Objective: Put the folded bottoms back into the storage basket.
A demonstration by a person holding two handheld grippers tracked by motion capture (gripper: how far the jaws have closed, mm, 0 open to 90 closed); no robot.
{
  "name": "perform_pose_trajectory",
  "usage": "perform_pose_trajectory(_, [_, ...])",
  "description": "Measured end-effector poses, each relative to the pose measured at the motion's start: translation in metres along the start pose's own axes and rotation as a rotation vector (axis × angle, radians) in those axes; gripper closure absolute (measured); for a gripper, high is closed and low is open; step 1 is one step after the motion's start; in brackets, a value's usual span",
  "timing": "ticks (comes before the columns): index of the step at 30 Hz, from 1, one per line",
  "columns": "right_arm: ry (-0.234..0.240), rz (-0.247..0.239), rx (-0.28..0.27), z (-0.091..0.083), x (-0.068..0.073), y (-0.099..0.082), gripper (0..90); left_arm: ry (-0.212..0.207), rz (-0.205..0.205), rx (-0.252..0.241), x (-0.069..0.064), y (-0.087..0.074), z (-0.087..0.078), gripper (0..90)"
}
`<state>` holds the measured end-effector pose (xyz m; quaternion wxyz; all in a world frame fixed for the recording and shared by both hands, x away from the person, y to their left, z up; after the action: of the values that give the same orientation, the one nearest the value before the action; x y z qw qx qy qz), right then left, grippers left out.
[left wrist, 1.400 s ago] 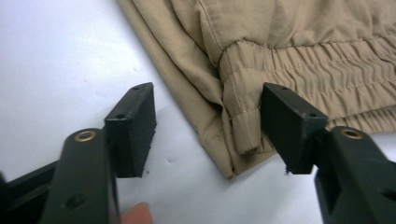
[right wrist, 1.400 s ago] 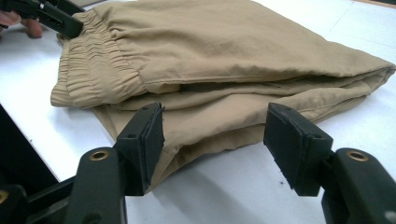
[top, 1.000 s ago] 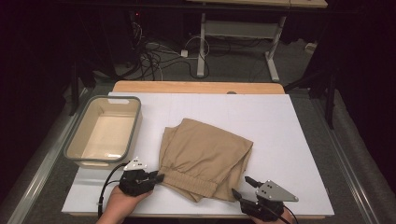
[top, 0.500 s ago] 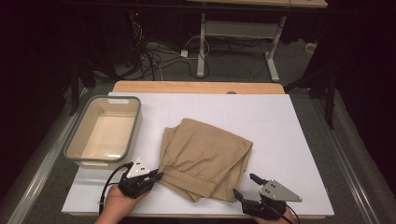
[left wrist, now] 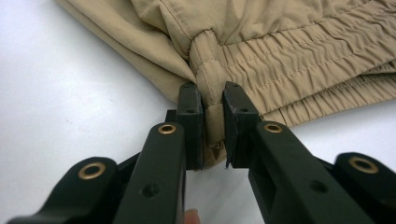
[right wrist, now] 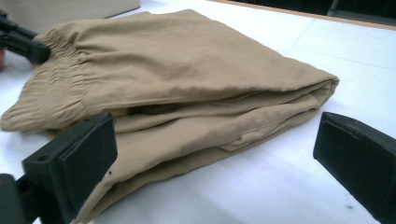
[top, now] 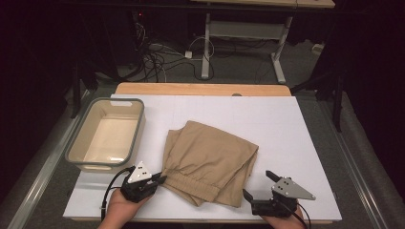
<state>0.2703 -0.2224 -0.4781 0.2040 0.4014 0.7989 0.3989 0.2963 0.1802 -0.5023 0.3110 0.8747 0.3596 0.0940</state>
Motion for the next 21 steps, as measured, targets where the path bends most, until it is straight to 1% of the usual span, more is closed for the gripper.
perform_pose_trajectory(5, [-0.039, 0.021, 0.001, 0.009, -0.012, 0.014, 0.7, -0.008, -0.004, 0.001, 0.001, 0.000, 0.000, 77.5])
perform_pose_trajectory(7, [-0.045, 0.028, 0.002, 0.016, -0.017, 0.022, 0.7, -0.013, -0.009, 0.002, 0.001, 0.000, 0.000, 77.5])
perform_pose_trajectory(10, [-0.061, 0.033, 0.011, 0.028, -0.026, 0.033, 0.7, -0.018, -0.013, 0.000, 0.002, 0.000, 0.000, 77.5])
perform_pose_trajectory(12, [-0.055, 0.049, 0.020, 0.037, -0.032, 0.040, 0.7, -0.017, -0.013, 0.002, 0.002, 0.000, 0.000, 77.4])
perform_pose_trajectory(15, [-0.059, 0.053, 0.034, 0.052, -0.042, 0.050, 0.8, -0.026, -0.018, 0.004, 0.003, 0.000, 0.001, 77.4])
perform_pose_trajectory(16, [-0.059, 0.061, 0.042, 0.057, -0.046, 0.052, 1.6, -0.026, -0.018, 0.005, 0.003, 0.000, 0.001, 77.3])
perform_pose_trajectory(19, [-0.083, 0.080, 0.072, 0.068, -0.057, 0.058, 6.4, -0.019, -0.015, 0.007, 0.002, 0.000, 0.001, 77.0])
perform_pose_trajectory(21, [-0.097, 0.109, 0.101, 0.073, -0.066, 0.060, 9.6, -0.017, -0.014, 0.007, 0.002, 0.000, 0.001, 76.9])
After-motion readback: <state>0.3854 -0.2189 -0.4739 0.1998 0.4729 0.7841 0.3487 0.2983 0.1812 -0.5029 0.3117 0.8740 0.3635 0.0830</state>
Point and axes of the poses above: each handheld gripper's, and its own axes: z roughly forward along the jaws, y roughly out of its top, x roughly to its left, the point moved 2 cm from there along z, roughly forward along the jaws, and after that the axes turned 12 degrees about x, right-handed, at the moved point
